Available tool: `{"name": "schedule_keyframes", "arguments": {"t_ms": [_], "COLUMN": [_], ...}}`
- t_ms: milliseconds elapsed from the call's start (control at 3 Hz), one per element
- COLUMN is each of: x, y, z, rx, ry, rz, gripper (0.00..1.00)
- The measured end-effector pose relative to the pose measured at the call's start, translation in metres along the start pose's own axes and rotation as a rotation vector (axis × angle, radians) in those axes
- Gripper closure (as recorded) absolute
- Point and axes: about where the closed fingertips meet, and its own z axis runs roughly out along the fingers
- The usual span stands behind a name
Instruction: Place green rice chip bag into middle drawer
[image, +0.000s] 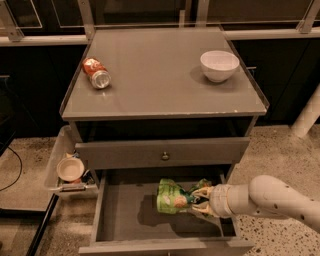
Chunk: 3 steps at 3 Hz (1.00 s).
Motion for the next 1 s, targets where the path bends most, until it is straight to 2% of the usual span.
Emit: {"name": "schedule_keyframes", "arguments": {"t_ms": [667, 1000], "x": [0.027, 0.037], "y": [-0.030, -0.035], "z": [0.080, 0.116], "rx": [0.054, 0.039], "ry": [-0.019, -0.017], "rz": [-0.022, -0.042], "gripper": [1.00, 1.00]}}
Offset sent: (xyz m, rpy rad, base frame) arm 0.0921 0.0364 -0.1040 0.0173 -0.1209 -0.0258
